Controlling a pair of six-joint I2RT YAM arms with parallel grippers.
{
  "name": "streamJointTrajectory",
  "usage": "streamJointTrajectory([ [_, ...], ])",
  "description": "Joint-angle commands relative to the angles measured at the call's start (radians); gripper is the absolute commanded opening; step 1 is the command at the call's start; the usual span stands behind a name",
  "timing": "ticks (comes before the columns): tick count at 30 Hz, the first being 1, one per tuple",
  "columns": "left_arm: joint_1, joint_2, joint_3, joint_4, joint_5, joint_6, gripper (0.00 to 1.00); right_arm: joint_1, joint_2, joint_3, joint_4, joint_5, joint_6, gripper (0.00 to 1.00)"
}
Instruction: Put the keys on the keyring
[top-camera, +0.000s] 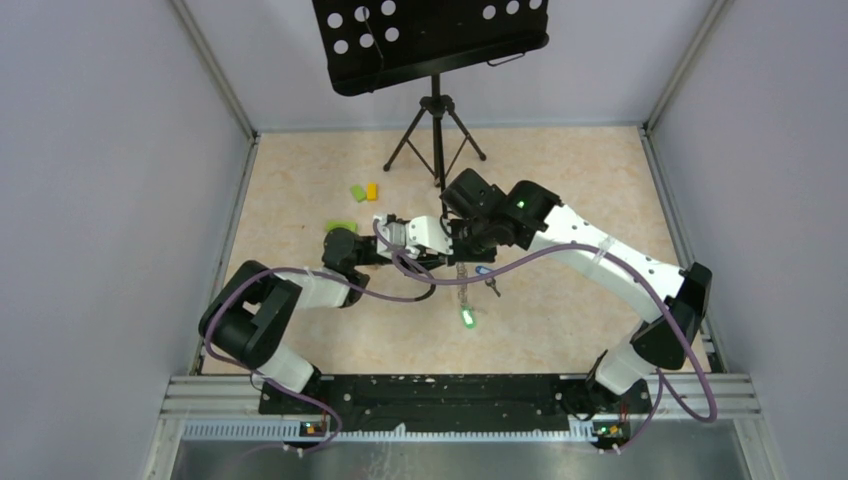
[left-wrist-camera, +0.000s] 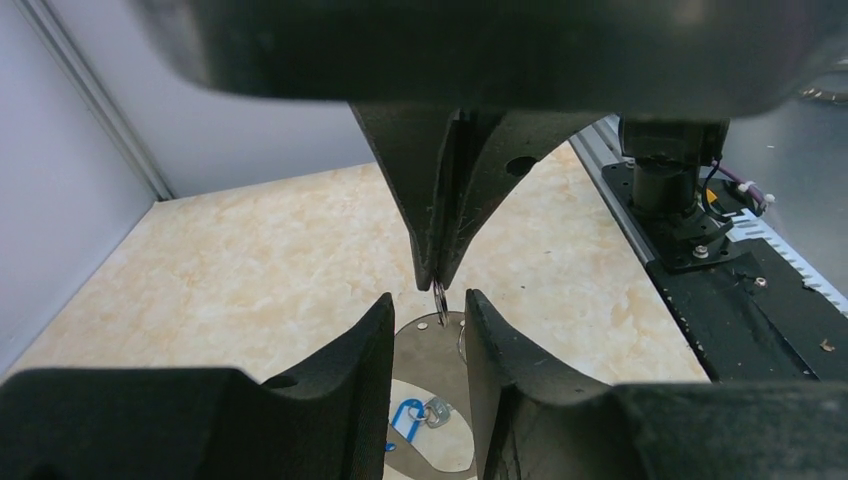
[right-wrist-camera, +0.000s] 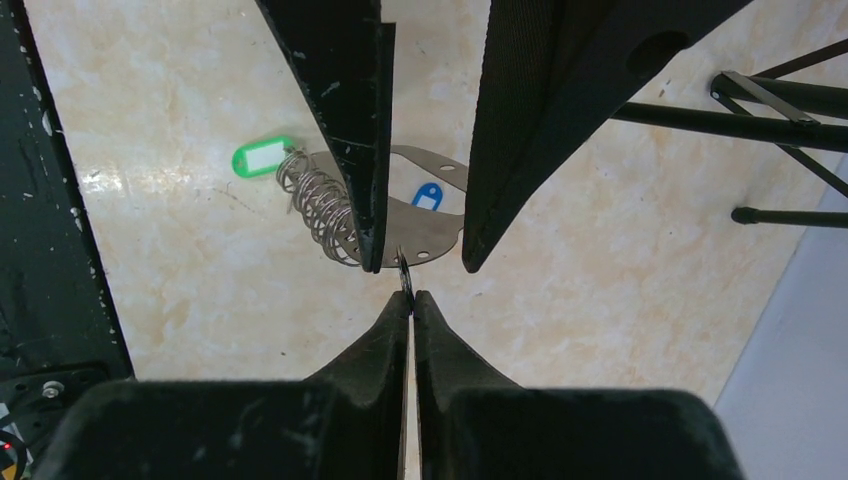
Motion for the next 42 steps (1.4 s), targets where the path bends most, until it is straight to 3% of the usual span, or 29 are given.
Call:
streamJointTrajectory([
  [1,-0.016,0.028,0.025,0.054,0.036,-0.041,0.36,-0.003,-0.051,-0.005,0.070,-0.036,0.013,0.00],
  [21,-0.027,0.104,0.017,0.192,0.089,-0.144,0.38,-0.004,-0.064,-0.039,0.120,-0.024,0.034,0.00],
  [32,-0.019,0.131,-0.020,0.337,0.031,-0.154,0.40,-0.007,-0.127,-0.100,0.178,-0.062,0.039,0.00],
  [42,-0.013,0.118,-0.016,0.342,0.031,-0.131,0.40,-0.013,-0.153,-0.142,0.212,-0.100,0.041,0.00],
])
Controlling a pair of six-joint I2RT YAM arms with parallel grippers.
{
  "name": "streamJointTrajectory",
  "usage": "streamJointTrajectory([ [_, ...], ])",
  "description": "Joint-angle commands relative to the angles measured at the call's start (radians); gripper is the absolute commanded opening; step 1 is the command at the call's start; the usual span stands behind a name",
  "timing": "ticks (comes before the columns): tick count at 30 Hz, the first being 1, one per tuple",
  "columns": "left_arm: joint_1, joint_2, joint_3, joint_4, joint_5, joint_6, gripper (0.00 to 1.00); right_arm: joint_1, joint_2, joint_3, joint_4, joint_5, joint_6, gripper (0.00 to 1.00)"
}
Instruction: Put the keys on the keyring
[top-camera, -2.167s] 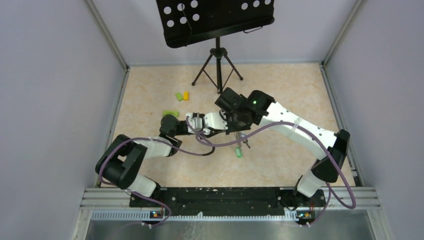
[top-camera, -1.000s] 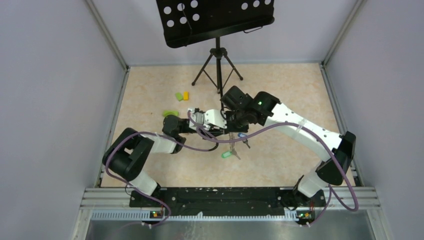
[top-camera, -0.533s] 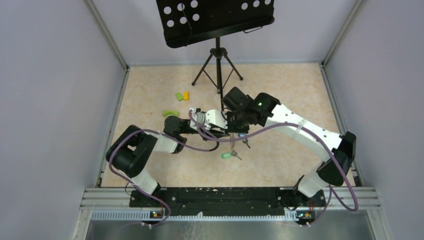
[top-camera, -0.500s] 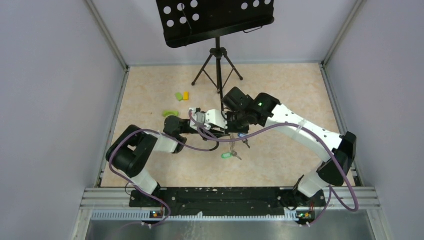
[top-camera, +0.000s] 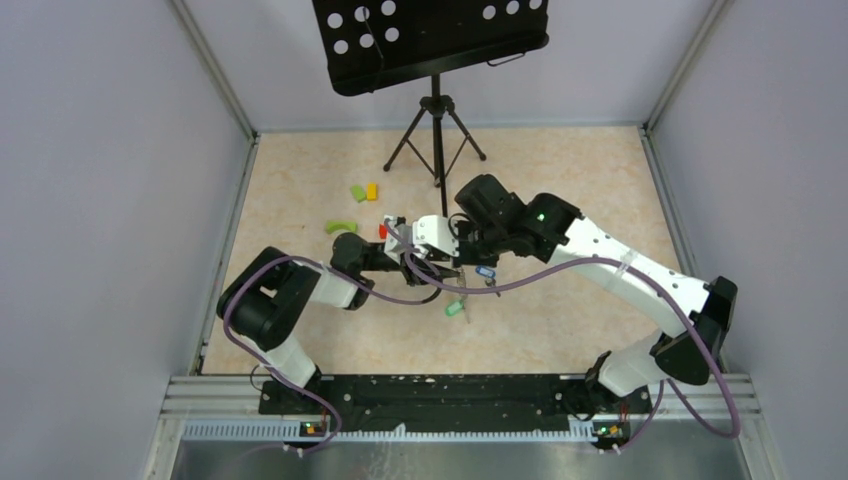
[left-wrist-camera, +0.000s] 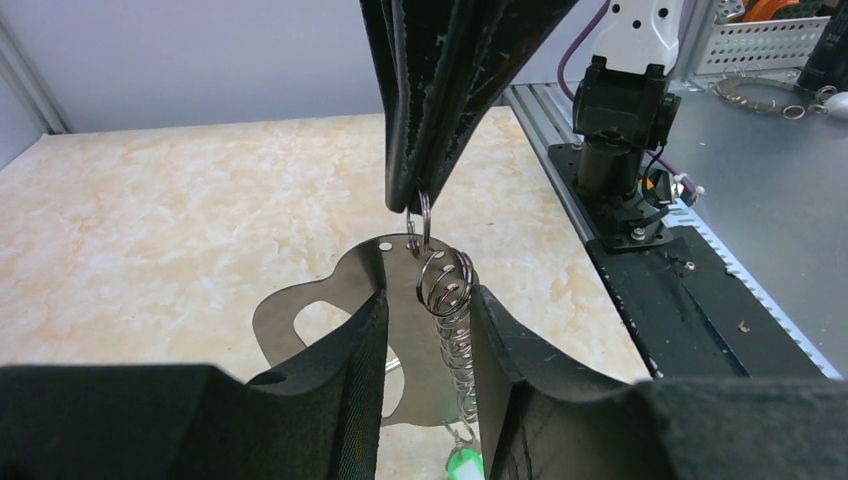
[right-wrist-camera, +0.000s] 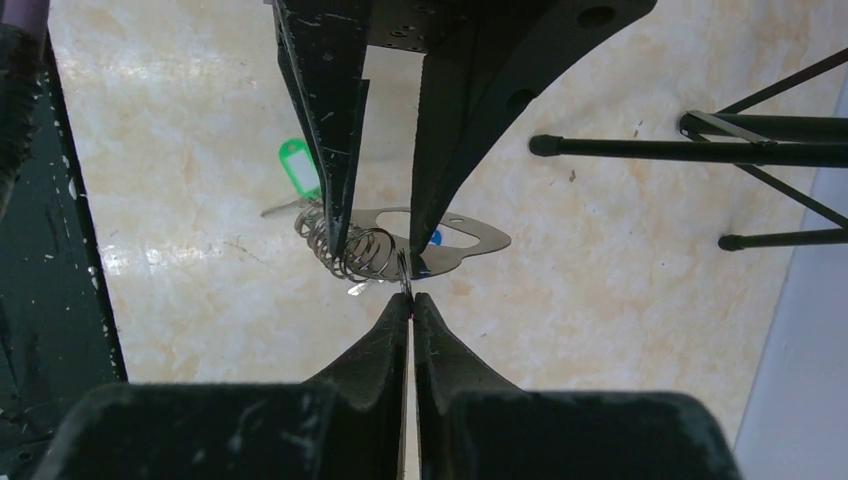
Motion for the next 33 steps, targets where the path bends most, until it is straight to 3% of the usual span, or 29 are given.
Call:
streamJointTrajectory([
  [1,0.002,-0.011,0.005,0.242,-0.004,-0.003,0.40,-0.008,-0.031,-0.010,0.065,-0.047,0.001,0.00],
  [14,0.009,-0.060,0.001,0.242,0.018,0.020,0.33,-0.028,-0.024,-0.025,0.069,-0.070,0.008,0.00],
  [21,0.052,-0.100,-0.012,0.242,0.022,0.023,0.36,-0.040,-0.034,-0.033,0.068,-0.081,0.006,0.00],
  [33,0.025,-0.038,0.050,0.242,0.049,-0.001,0.33,-0.067,-0.044,-0.048,0.101,-0.146,0.028,0.00],
])
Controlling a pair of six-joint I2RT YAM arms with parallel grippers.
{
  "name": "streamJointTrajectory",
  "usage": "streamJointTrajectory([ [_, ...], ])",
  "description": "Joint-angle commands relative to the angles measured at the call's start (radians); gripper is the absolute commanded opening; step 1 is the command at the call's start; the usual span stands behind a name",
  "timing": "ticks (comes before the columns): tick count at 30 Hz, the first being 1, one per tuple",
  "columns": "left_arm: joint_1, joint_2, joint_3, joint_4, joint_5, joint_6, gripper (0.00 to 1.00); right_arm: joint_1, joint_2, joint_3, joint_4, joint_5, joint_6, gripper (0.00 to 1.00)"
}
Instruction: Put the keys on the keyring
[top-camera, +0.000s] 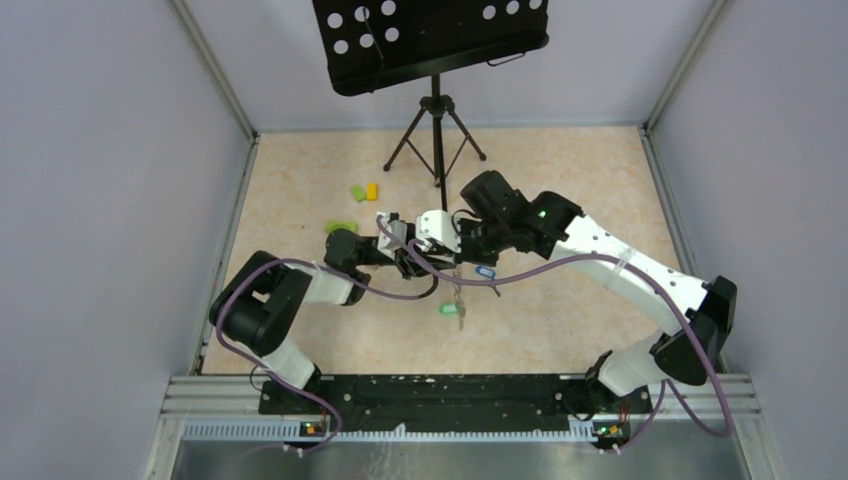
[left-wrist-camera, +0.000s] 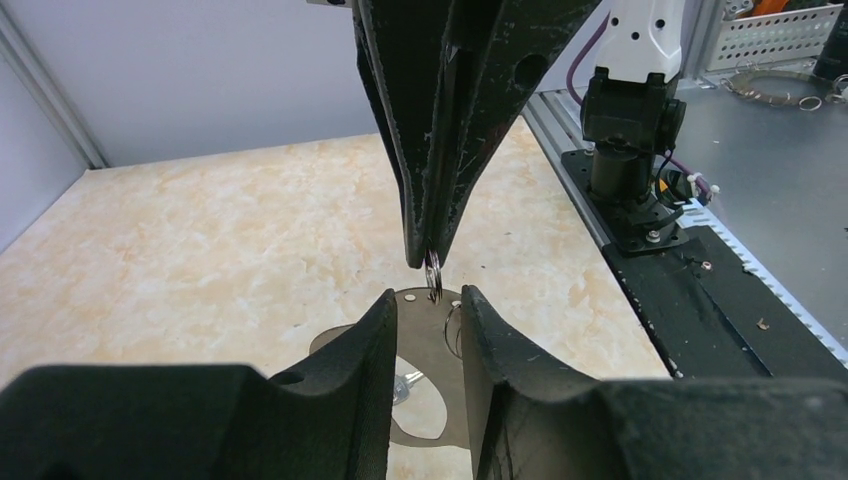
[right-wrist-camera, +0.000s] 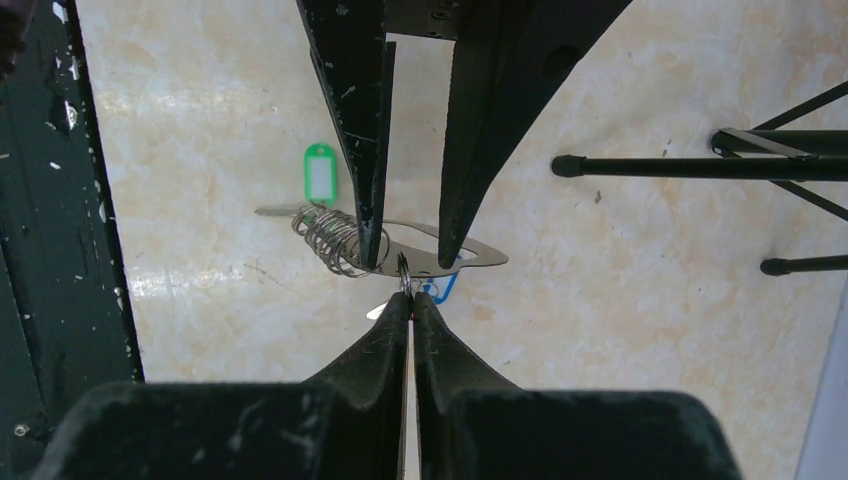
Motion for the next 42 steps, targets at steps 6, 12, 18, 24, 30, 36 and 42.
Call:
streamJointTrajectory([
  [6,-0.018,0.017,0.037,0.249,0.014,-0.011,0.30,-0.019,-0.041,-0.011,0.053,-0.043,0.015,0.00],
  [12,-0.025,0.022,0.037,0.249,0.013,-0.012,0.25,-0.021,-0.037,-0.015,0.061,-0.051,0.019,0.00],
  [18,-0.024,0.021,0.038,0.249,0.013,-0.012,0.17,-0.021,-0.034,-0.018,0.055,-0.053,0.021,0.00],
  [24,-0.025,0.013,0.037,0.249,0.010,-0.012,0.08,-0.021,-0.029,-0.022,0.050,-0.055,0.021,0.00],
  [30,-0.025,0.007,0.035,0.249,0.017,-0.016,0.00,-0.027,-0.029,-0.027,0.059,-0.059,0.030,0.00],
  [36,-0.021,-0.003,0.023,0.249,0.009,-0.034,0.00,-0.048,-0.036,-0.037,0.075,-0.088,0.040,0.00],
  [42,-0.019,-0.034,0.007,0.248,0.000,-0.064,0.00,-0.140,-0.084,-0.084,0.143,-0.222,0.067,0.19],
])
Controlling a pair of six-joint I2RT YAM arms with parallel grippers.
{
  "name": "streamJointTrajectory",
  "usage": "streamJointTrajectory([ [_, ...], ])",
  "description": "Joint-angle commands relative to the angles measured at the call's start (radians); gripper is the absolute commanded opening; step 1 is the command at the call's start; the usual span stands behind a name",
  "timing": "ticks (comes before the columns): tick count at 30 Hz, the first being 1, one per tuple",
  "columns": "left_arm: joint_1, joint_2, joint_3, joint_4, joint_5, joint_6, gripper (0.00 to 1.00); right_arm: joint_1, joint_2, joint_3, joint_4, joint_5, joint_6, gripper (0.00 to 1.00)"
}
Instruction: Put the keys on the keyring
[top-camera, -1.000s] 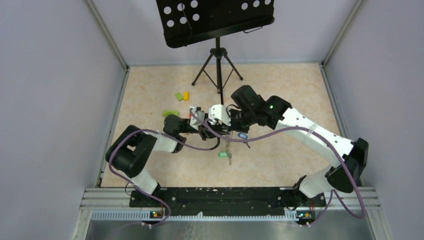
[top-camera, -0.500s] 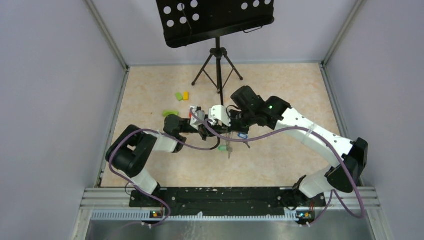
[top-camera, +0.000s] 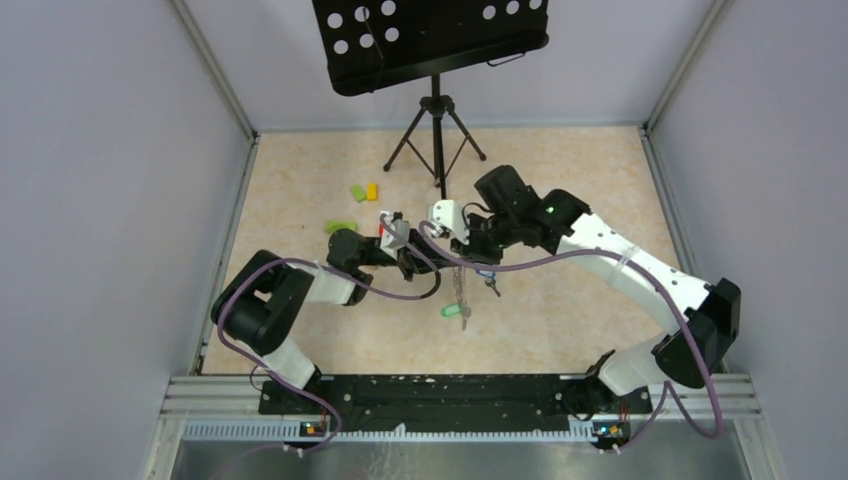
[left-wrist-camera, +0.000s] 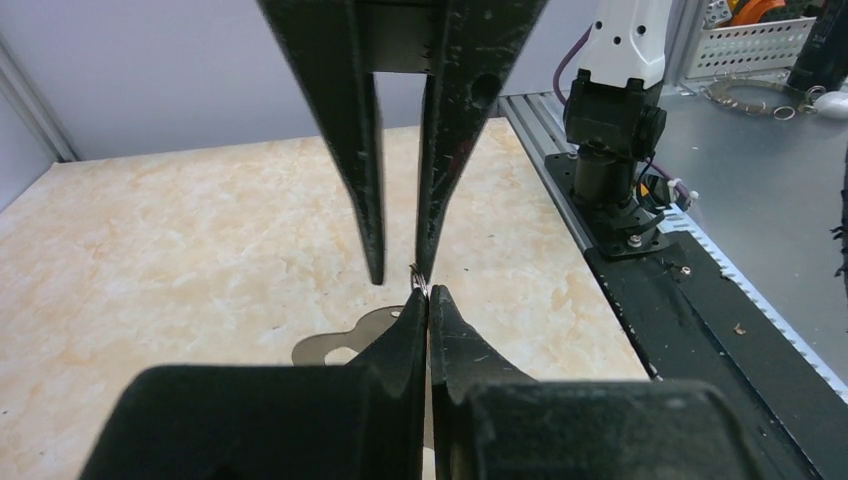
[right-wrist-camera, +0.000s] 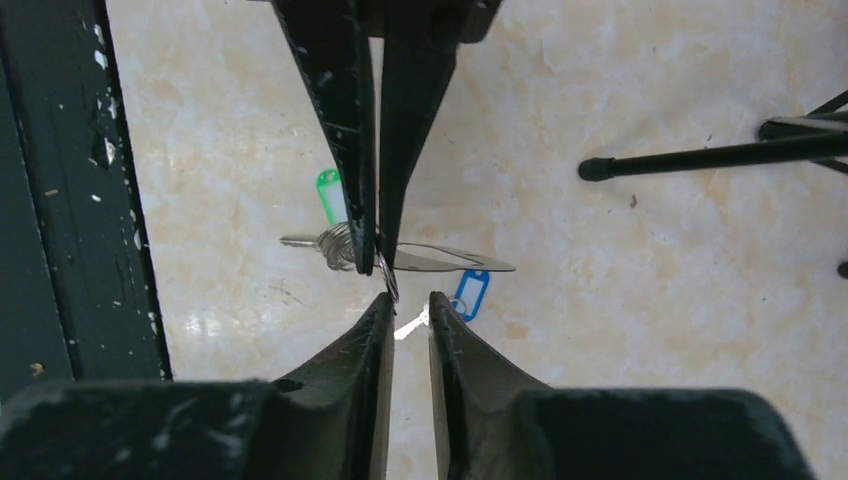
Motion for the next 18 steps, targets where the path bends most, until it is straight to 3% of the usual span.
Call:
streamJointTrajectory([
  [1,0.002,-0.057,-0.010,0.252,-0.007,-0.040,0.00,-0.085,-0.089,-0.043,0.105,-0.140,0.028,0.25],
  [3,0.002,-0.067,-0.015,0.253,-0.021,-0.058,0.00,-0.131,-0.125,-0.089,0.154,-0.222,0.037,0.30],
  [7,0.002,-0.076,-0.016,0.253,-0.046,-0.113,0.00,-0.193,-0.196,-0.211,0.277,-0.357,0.046,0.31],
  [18,0.001,-0.087,-0.029,0.253,-0.069,-0.165,0.00,-0.230,-0.254,-0.395,0.528,-0.525,0.149,0.25],
])
